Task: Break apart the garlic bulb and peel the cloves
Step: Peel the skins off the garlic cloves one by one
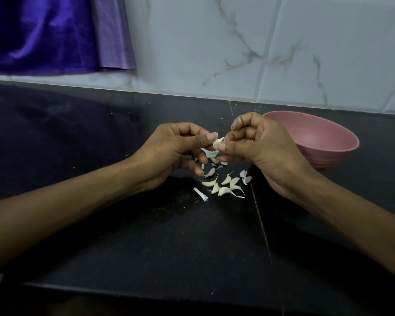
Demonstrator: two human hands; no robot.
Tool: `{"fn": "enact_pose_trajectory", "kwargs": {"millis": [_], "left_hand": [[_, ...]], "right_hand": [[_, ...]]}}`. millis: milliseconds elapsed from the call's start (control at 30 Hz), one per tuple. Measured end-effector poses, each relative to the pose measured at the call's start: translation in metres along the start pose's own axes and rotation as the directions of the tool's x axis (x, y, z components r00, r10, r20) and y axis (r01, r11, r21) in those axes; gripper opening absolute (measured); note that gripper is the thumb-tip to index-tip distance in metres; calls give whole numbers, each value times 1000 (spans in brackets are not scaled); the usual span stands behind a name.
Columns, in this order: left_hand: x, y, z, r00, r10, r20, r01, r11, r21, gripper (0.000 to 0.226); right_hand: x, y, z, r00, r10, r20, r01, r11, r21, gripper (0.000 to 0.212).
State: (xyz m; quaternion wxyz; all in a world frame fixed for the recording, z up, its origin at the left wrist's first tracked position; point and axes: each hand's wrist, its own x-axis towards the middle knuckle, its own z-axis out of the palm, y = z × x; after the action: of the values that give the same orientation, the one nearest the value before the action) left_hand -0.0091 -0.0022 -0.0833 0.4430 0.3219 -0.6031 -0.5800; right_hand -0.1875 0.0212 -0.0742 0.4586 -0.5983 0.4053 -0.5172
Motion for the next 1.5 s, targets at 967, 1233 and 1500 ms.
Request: {"fn": "enact_pose_trajectory", "kwargs": {"millis": [967,1233,1500], "left_hand": [[1,-6,-1,986,153,-68,-145,983,111,22],[0,-9,1,946,293,-140,-257,940,225,26],[1,-9,-1,958,281,-55,-257,928,268,22]], "right_hand": [[-3,-1,1,969,235,77,-247,936,251,24],[-4,0,5,966,251,61,-258,922,288,23],[-7,-4,6,966,248,74,-259,915,311,24]]}}
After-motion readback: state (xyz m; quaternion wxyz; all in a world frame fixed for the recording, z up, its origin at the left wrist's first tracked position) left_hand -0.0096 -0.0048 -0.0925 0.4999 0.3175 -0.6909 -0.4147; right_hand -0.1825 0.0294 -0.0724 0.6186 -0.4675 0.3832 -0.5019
